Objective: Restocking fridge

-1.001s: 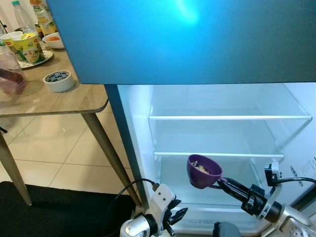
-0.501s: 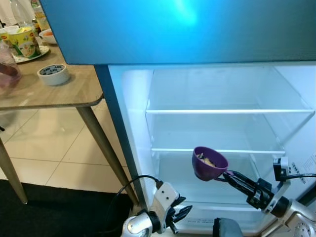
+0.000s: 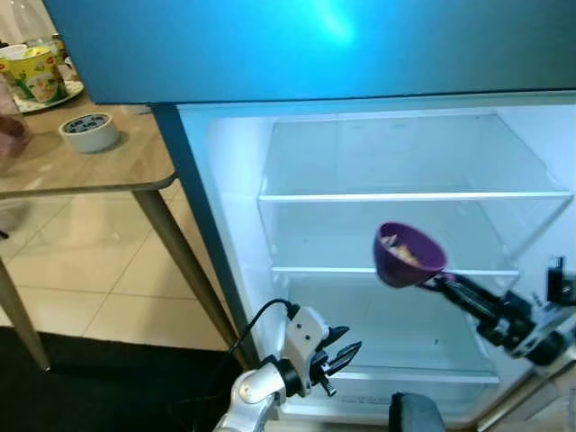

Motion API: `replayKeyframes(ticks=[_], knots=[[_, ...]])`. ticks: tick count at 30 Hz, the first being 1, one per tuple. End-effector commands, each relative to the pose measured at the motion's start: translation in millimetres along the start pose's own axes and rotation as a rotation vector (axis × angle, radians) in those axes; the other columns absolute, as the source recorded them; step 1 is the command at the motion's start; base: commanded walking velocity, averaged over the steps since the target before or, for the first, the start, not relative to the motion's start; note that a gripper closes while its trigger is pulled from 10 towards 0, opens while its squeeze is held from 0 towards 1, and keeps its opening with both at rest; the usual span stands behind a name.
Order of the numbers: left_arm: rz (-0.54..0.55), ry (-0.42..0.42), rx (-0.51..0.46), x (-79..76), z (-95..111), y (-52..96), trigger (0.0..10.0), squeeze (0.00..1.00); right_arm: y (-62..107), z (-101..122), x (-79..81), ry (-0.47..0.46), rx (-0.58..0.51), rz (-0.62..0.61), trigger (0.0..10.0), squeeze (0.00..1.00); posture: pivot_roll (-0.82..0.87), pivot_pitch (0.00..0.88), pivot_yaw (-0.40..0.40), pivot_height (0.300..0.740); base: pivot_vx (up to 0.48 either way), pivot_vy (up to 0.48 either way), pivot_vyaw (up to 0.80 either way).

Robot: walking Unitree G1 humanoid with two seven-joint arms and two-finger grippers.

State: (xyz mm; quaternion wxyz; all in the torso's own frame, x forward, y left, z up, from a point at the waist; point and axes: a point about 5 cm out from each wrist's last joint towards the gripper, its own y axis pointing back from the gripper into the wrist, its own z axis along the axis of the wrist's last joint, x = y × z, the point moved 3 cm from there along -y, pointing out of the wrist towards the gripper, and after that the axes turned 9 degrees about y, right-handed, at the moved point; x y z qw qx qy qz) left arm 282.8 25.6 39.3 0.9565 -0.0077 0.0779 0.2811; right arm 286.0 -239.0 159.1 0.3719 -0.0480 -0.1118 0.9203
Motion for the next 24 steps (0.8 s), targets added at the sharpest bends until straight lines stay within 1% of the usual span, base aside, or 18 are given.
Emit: replayKeyframes(ticks=[1, 3, 10, 11, 13, 16, 19, 20, 21, 24], knots=[[-0.001, 0.007, -0.01, -1.2, 0.8, -0.6, 10.0, 0.0, -1.0, 8.0, 1.2, 0.015, -0.029, 0.011, 10.0, 0.0, -0.11, 0.056, 0.054, 0.482, 0.0, 0.0, 0.0], [-0.005, 0.005, -0.016, -1.7, 2.7, -0.9, 10.0, 0.0, 2.6, 5.5, 2.4, 0.016, -0.012, 0.007, 10.0, 0.0, -0.11, 0.057, 0.054, 0.468, 0.0, 0.0, 0.0], [-0.013, -0.002, -0.038, -3.2, 9.6, -3.8, 10.0, 0.0, 3.5, 4.7, 4.0, 0.009, -0.005, 0.0, 10.0, 0.0, -0.11, 0.057, 0.053, 0.45, 0.0, 0.0, 0.0], [-0.024, -0.014, -0.06, -5.0, 16.4, -6.7, 10.0, 0.0, 4.9, 8.5, 3.7, 0.018, -0.007, 0.011, 10.0, 0.0, -0.11, 0.059, 0.054, 0.45, 0.0, 0.0, 0.0], [-0.029, -0.021, -0.071, -5.7, 19.5, -7.8, 10.0, 0.0, 5.7, 10.7, 3.5, 0.025, -0.006, 0.015, 10.0, 0.0, -0.11, 0.059, 0.054, 0.45, 0.0, 0.0, 0.0], [-0.046, -0.036, -0.118, -8.3, 32.3, -11.8, 10.0, 0.0, 6.7, 20.0, 7.6, 0.041, 0.001, 0.072, 10.0, 0.0, -0.11, 0.059, 0.054, 0.45, 0.0, 0.0, 0.0], [-0.074, -0.052, -0.168, -16.0, 45.4, -16.7, 10.0, 0.0, 7.8, 26.4, 14.2, 0.098, 0.044, 0.143, 10.0, 0.0, -0.11, 0.059, 0.054, 0.45, 0.0, 0.0, 0.0], [-0.085, -0.057, -0.178, -19.5, 48.1, -18.1, 10.0, 0.0, 7.7, 29.8, 14.2, 0.118, 0.049, 0.149, 10.0, 0.0, -0.11, 0.059, 0.052, 0.45, 0.0, 0.0, 0.0], [-0.085, -0.057, -0.178, -19.5, 48.1, -18.1, 10.0, 0.0, 7.7, 29.8, 14.2, 0.118, 0.049, 0.149, 10.0, 0.0, -0.11, 0.059, 0.052, 0.45, 0.0, 0.0, 0.0], [-0.093, -0.062, -0.215, -29.3, 55.0, -20.7, 10.0, 0.0, 5.9, 45.0, 12.6, 0.174, 0.027, 0.148, 10.0, 0.0, -0.11, 0.059, 0.052, 0.45, 0.0, 0.0, 0.0]])
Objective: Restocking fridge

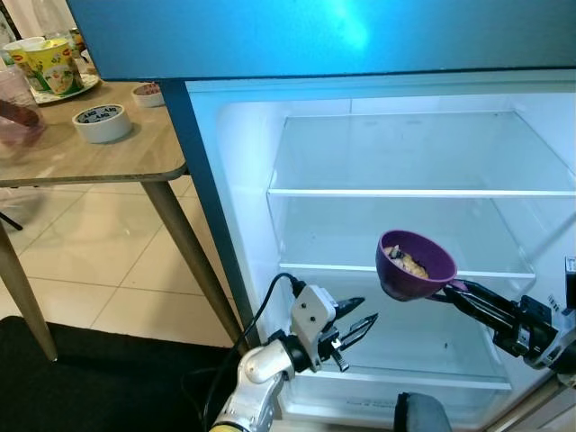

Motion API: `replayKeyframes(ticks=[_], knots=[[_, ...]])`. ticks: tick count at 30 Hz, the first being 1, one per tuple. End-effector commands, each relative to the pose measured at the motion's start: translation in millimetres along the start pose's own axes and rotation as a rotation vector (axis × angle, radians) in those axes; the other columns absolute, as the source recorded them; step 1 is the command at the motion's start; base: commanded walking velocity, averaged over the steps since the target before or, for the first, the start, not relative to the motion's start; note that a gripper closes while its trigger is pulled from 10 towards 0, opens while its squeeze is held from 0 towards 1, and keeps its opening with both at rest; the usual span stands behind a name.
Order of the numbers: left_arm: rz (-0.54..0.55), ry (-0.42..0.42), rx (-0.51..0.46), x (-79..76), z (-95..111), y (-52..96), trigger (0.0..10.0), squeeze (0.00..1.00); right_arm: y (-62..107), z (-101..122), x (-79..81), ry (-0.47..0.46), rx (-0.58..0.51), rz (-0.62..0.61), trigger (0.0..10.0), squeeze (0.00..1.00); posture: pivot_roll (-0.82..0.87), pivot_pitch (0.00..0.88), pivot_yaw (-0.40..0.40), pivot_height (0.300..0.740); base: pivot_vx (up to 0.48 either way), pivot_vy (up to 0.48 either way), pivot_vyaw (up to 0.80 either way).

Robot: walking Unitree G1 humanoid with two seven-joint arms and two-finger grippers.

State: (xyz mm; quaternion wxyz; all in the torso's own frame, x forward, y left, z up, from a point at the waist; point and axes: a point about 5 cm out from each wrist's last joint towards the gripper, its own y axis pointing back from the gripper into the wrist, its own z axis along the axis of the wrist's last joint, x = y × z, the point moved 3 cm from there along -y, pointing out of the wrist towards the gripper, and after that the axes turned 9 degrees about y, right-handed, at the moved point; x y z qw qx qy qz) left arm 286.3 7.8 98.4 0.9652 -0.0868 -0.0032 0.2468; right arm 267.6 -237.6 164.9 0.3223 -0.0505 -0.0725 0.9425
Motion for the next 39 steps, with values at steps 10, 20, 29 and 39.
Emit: replayKeyframes(ticks=[10, 20, 29, 39], knots=[[0.031, 0.103, -0.03, -26.8, -10.3, -2.1, 10.0, 0.0, -24.9, 30.1, 4.1, 0.206, 0.03, 0.049, 10.0, 0.0, -0.11, 0.061, 0.055, 0.45, 0.0, 0.0, 0.0], [0.101, 0.094, -0.012, -18.7, -12.6, 3.5, 10.0, 0.0, -47.6, -19.1, 1.6, 0.06, 0.108, -0.052, 10.0, 0.0, -0.1, 0.063, 0.055, 0.45, 0.0, 0.0, 0.0], [0.128, 0.081, -0.013, -15.0, -11.6, 5.0, 10.0, 0.0, -70.2, 4.5, 6.2, 0.053, -0.091, -0.075, 10.0, 0.0, -0.1, 0.062, 0.057, 0.45, 0.0, 0.0, 0.0], [0.149, 0.07, -0.028, -11.0, -6.7, 2.1, 10.0, 0.0, -57.9, 36.3, 16.2, 0.051, -0.223, 0.008, 10.0, 0.0, -0.1, 0.061, 0.061, 0.45, 0.0, 0.0, 0.0]])
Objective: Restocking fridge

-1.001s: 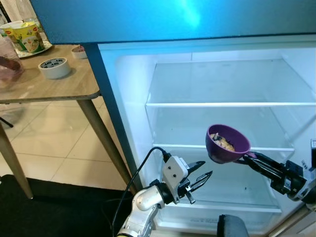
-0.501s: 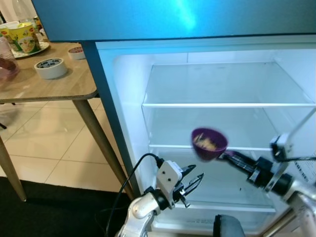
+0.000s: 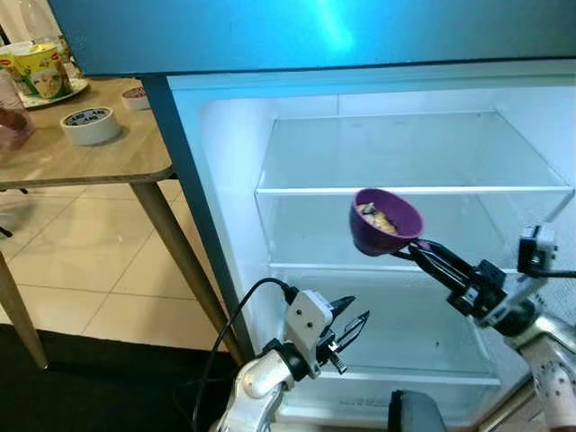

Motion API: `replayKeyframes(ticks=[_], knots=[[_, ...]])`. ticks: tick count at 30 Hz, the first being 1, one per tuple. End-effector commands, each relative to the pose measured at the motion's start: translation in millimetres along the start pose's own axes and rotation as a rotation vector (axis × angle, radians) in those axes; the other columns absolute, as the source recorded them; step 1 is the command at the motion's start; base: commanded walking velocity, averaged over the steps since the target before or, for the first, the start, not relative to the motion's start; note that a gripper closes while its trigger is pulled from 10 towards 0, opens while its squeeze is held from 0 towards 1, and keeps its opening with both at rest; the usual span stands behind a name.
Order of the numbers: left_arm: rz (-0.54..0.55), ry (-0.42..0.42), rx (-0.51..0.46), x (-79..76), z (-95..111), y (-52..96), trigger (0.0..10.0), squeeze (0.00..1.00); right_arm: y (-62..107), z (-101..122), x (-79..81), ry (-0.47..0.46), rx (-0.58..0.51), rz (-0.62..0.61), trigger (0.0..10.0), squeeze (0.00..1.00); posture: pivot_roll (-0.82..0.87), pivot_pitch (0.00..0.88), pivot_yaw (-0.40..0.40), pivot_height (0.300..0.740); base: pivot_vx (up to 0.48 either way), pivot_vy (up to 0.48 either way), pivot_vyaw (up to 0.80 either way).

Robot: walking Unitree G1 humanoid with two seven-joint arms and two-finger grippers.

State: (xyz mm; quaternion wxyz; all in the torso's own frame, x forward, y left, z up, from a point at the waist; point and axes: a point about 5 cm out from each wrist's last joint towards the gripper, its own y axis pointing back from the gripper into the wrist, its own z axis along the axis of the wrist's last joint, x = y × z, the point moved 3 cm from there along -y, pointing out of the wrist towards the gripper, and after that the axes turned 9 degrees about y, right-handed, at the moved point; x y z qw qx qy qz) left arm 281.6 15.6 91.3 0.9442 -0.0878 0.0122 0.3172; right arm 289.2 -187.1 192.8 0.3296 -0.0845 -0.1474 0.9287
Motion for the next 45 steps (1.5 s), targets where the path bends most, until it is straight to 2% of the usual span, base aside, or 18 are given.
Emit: replayKeyframes(ticks=[1, 5, 7, 12, 17, 23, 25, 29, 33, 35, 36, 40, 45], knots=[[0.001, 0.053, -0.027, -11.8, -1.2, -6.5, 10.0, 0.0, -5.2, 19.5, 2.5, 0.048, -0.061, 0.029, 10.0, 0.0, -0.1, 0.061, 0.061, 0.45, 0.0, 0.0, 0.0], [0.005, 0.051, -0.03, -11.3, -0.6, -6.6, 10.0, 0.0, -10.4, 24.2, -2.9, 0.092, -0.062, -0.007, 10.0, 0.0, -0.1, 0.061, 0.061, 0.45, 0.0, 0.0, 0.0], [0.011, 0.049, -0.039, -11.1, 0.9, -7.3, 10.0, 0.0, -17.7, 30.1, -8.1, 0.143, -0.06, -0.04, 10.0, 0.0, -0.1, 0.061, 0.059, 0.45, 0.0, 0.0, 0.0], [0.014, 0.064, -0.078, -13.2, 7.3, -10.4, 10.0, 0.0, -28.8, 43.6, -8.1, 0.2, -0.063, -0.038, 10.0, 0.0, -0.1, 0.059, 0.054, 0.45, 0.0, 0.0, 0.0], [0.027, 0.141, -0.179, -14.3, 20.0, -9.8, 10.0, 0.0, -32.7, 50.0, -17.0, 0.252, -0.041, -0.092, 10.0, 0.0, -0.11, 0.062, 0.048, 0.45, 0.0, 0.0, 0.0], [0.049, 0.194, -0.24, -14.5, 27.4, -9.6, 10.0, 0.0, -32.2, 51.9, -25.5, 0.274, -0.026, -0.14, 10.0, 0.0, -0.11, 0.06, 0.043, 0.45, 0.0, 0.0, 0.0], [0.032, 0.214, -0.306, -19.3, 44.1, -14.5, 10.0, 0.0, -33.8, 54.2, -33.4, 0.289, -0.013, -0.184, 10.0, 0.0, -0.11, 0.06, 0.039, 0.45, 0.0, 0.0, 0.0], [0.021, 0.208, -0.334, -21.1, 53.2, -17.8, 10.0, 0.0, -35.2, 56.6, -34.5, 0.292, -0.018, -0.19, 10.0, 0.0, -0.11, 0.059, 0.038, 0.45, 0.0, 0.0, 0.0], [0.0, 0.192, -0.34, -23.6, 57.6, -20.0, 10.0, 0.0, -38.1, 58.0, -25.2, 0.268, -0.038, -0.133, 10.0, 0.0, -0.11, 0.059, 0.038, 0.45, 0.0, 0.0, 0.0], [-0.005, 0.189, -0.312, -24.2, 50.8, -18.2, 10.0, 0.0, -36.6, 48.5, -14.9, 0.225, -0.015, -0.07, 10.0, 0.0, -0.11, 0.06, 0.036, 0.45, 0.0, 0.0, 0.0], [-0.005, 0.189, -0.312, -24.2, 50.8, -18.2, 10.0, 0.0, -36.6, 48.5, -14.9, 0.225, -0.015, -0.07, 10.0, 0.0, -0.11, 0.06, 0.036, 0.45, 0.0, 0.0, 0.0], [0.0, 0.183, -0.263, -25.0, 40.0, -13.4, 10.0, 0.0, -25.7, 5.6, -6.3, 0.099, 0.112, -0.037, 10.0, 0.0, -0.11, 0.063, 0.036, 0.45, 0.0, 0.0, 0.0], [0.006, 0.182, -0.243, -24.1, 36.3, -12.3, 10.0, 0.0, -24.9, -23.8, 6.8, -0.004, 0.161, -0.012, 10.0, 0.0, -0.11, 0.066, 0.04, 0.45, 0.0, 0.0, 0.0]])
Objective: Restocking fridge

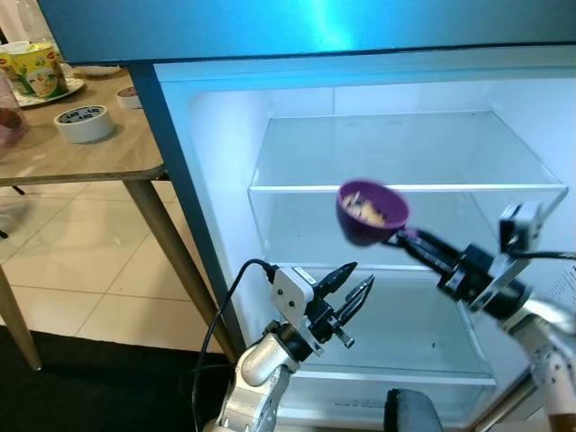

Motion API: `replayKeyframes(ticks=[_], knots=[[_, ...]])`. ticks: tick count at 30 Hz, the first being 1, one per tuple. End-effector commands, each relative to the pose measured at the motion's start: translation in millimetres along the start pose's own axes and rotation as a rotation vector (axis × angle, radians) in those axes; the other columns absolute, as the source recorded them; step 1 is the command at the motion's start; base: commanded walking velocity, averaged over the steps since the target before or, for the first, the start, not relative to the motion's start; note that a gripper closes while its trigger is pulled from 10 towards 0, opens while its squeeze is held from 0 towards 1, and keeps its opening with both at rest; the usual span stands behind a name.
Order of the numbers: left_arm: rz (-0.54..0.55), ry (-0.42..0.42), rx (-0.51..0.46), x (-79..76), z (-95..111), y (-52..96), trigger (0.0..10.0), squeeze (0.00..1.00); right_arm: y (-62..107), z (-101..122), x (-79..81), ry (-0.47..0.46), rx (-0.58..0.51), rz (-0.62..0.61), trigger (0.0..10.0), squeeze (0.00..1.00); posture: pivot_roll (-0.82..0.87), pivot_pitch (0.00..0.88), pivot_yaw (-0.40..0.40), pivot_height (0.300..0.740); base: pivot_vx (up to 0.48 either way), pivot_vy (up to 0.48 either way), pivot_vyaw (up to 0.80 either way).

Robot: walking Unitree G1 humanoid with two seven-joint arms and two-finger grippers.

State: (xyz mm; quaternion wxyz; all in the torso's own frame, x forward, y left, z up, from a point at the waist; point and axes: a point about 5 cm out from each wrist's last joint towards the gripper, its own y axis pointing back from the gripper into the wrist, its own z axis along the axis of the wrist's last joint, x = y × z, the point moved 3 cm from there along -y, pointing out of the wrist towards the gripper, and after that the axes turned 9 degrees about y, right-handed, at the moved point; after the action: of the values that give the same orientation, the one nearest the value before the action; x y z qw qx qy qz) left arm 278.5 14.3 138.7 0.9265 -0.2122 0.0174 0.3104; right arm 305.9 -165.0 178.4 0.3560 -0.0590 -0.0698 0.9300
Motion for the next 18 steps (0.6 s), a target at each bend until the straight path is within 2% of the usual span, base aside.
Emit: replayKeyframes(ticks=[1, 8, 9, 10, 12, 14, 18], knots=[[0.021, 0.087, -0.006, -15.7, -13.3, -2.7, 10.0, 0.0, -5.8, -2.1, 8.9, -0.029, -0.012, 0.046, 10.0, 0.0, -0.11, 0.066, 0.042, 0.45, 0.0, 0.0, 0.0], [0.022, 0.087, -0.001, -15.3, -14.1, -2.1, 10.0, 0.0, -11.2, -3.1, 13.9, -0.051, -0.032, 0.054, 10.0, 0.0, -0.11, 0.066, 0.044, 0.45, 0.0, 0.0, 0.0], [0.022, 0.086, 0.004, -15.6, -15.2, -1.2, 10.0, 0.0, -25.7, 7.1, 18.6, -0.084, -0.132, 0.039, 10.0, 0.0, -0.11, 0.069, 0.046, 0.45, 0.0, 0.0, 0.0], [0.022, 0.086, 0.004, -15.6, -15.2, -1.2, 10.0, 0.0, -25.7, 7.1, 18.6, -0.084, -0.132, 0.039, 10.0, 0.0, -0.11, 0.069, 0.046, 0.45, 0.0, 0.0, 0.0], [0.022, 0.085, 0.006, -16.2, -15.9, -1.1, 10.0, 0.0, -41.7, 17.0, 21.3, -0.105, -0.208, 0.003, 10.0, 0.0, -0.11, 0.069, 0.046, 0.45, 0.0, 0.0, 0.0], [0.022, 0.085, 0.006, -16.6, -16.3, -1.6, 10.0, 0.0, -50.9, 20.7, 22.3, -0.105, -0.237, -0.025, 10.0, 0.0, -0.11, 0.066, 0.042, 0.45, 0.0, 0.0, 0.0], [0.022, 0.083, 0.006, -17.2, -16.7, -2.6, 10.0, 0.0, -62.1, 30.7, 15.6, -0.116, -0.298, -0.108, 10.0, 0.0, -0.1, 0.066, 0.042, 0.45, 0.0, 0.0, 0.0]])
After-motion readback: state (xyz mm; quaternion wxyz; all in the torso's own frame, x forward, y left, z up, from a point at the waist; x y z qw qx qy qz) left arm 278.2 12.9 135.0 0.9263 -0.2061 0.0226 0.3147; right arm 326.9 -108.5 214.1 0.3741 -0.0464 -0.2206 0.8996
